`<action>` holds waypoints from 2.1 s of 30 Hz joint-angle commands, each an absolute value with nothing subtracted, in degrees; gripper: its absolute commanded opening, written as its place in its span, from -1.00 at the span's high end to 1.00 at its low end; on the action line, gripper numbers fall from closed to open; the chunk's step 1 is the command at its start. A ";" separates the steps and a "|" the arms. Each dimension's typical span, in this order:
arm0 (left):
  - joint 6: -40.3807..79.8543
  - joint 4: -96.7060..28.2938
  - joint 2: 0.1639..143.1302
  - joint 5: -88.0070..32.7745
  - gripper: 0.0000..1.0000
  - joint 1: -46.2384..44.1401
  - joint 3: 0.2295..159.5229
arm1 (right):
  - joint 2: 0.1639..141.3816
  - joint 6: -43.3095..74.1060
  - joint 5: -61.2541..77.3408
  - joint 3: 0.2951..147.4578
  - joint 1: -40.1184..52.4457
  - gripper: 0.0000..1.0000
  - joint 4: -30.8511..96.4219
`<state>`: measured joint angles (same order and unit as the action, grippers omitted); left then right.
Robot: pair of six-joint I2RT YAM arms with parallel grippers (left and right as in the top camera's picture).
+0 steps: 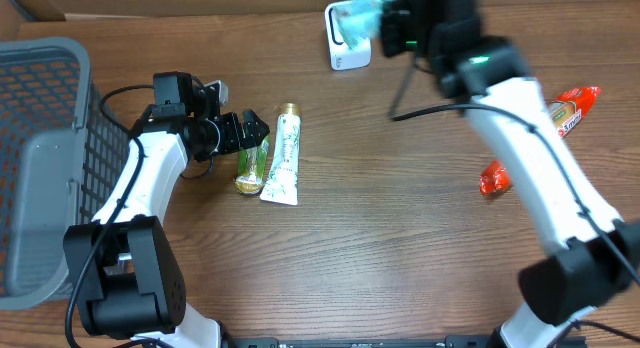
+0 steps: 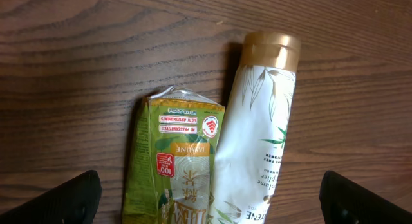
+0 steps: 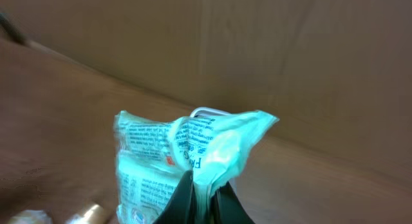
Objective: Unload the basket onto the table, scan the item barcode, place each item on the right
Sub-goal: 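Hold the mint-green packet in front of the scanner with the right gripper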
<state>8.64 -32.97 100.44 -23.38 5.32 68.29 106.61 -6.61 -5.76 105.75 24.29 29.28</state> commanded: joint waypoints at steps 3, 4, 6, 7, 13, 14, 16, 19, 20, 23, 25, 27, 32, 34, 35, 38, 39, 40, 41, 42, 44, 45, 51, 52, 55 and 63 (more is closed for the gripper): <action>8.16 -32.95 100.49 -23.38 -0.99 5.54 69.04 | 113.80 -27.22 -23.38 106.89 26.85 0.93 16.60; 8.16 -32.95 100.49 -23.40 -0.99 5.54 69.04 | 115.37 -32.88 -23.33 106.89 26.89 0.93 13.67; 8.16 -32.95 100.49 -23.38 -0.99 5.54 69.04 | 117.75 -40.05 -23.35 106.89 26.89 0.93 9.21; 8.16 -32.93 100.49 -23.38 -0.99 5.61 69.04 | 119.00 -43.90 -23.33 106.89 26.89 0.93 6.68; 8.16 -32.95 100.49 -23.40 -0.99 5.61 69.04 | 125.69 -63.96 -23.00 106.89 26.72 0.92 -7.07; 8.16 -32.95 100.49 -23.40 -0.99 5.58 69.04 | 126.87 -66.37 -23.07 106.89 26.72 0.92 -9.43; 8.16 -32.95 100.49 -23.38 -0.99 5.61 69.04 | 128.77 -70.24 -23.07 106.89 26.72 0.93 -12.53; 8.16 -32.93 100.49 -23.38 -0.99 5.61 69.04 | 131.20 -72.53 -23.05 106.89 26.61 0.93 -16.10; 8.16 -32.95 100.49 -23.38 -0.99 5.61 69.04 | 131.83 -72.55 -22.83 106.89 26.61 0.93 -16.64; 8.16 -32.93 100.49 -23.38 -0.99 5.61 69.04 | 132.49 -72.53 -21.91 106.89 26.59 0.92 -15.70; 8.16 -32.95 100.49 -23.38 -0.99 5.61 69.04 | 132.79 -73.19 -22.00 106.89 26.52 0.92 -15.66; 8.16 -32.93 100.49 -23.40 -0.99 5.56 69.04 | 132.79 -73.84 -21.76 106.87 26.39 0.92 -15.07; 8.16 -32.95 100.49 -23.38 -0.99 5.61 69.04 | 132.79 -74.02 -21.85 106.87 26.24 0.93 -14.39; 8.16 -32.93 100.49 -23.38 -0.99 5.61 69.04 | 132.79 -74.02 -21.82 106.89 26.06 0.92 -13.04; 8.16 -32.95 100.49 -23.40 -0.99 5.58 69.04 | 132.79 -74.00 -21.82 106.87 25.93 0.92 -12.49; 8.16 -32.95 100.49 -23.40 -0.99 5.58 69.04 | 132.79 -74.00 -21.82 106.87 25.65 0.92 -11.20; 8.16 -32.95 100.49 -23.38 -0.99 5.58 69.04 | 132.79 -74.00 -21.82 106.87 25.65 0.93 -11.14; 8.16 -32.93 100.49 -23.40 -0.99 5.58 69.04 | 132.79 -74.00 -21.80 106.87 25.65 0.92 -11.18; 8.16 -32.95 100.49 -23.38 -0.99 5.61 69.04 | 132.79 -74.00 -21.78 106.87 25.65 0.92 -11.27; 8.16 -32.95 100.49 -23.38 -0.99 5.61 69.04 | 132.79 -74.00 -21.80 106.87 25.65 0.92 -11.49; 8.16 -32.95 100.49 -23.38 -0.99 5.61 69.04 | 132.79 -74.02 -21.80 106.87 25.65 0.92 -11.68; 8.16 -32.95 100.49 -23.40 -0.99 5.58 69.04 | 132.79 -74.02 -21.80 106.87 25.65 0.93 -11.66; 8.16 -32.95 100.49 -23.38 -0.99 5.58 69.04 | 132.79 -74.00 -21.80 106.87 25.58 0.93 -11.70; 8.16 -32.95 100.49 -23.38 -0.99 5.58 69.04 | 132.79 -74.00 -21.80 106.87 25.58 0.93 -11.70; 8.16 -32.95 100.49 -23.40 -0.99 5.58 69.04 | 132.79 -73.73 -21.78 106.87 25.61 0.93 -11.68; 8.16 -32.95 100.49 -23.40 -0.99 5.58 69.04 | 125.73 -55.70 -21.76 106.89 25.04 0.93 -9.06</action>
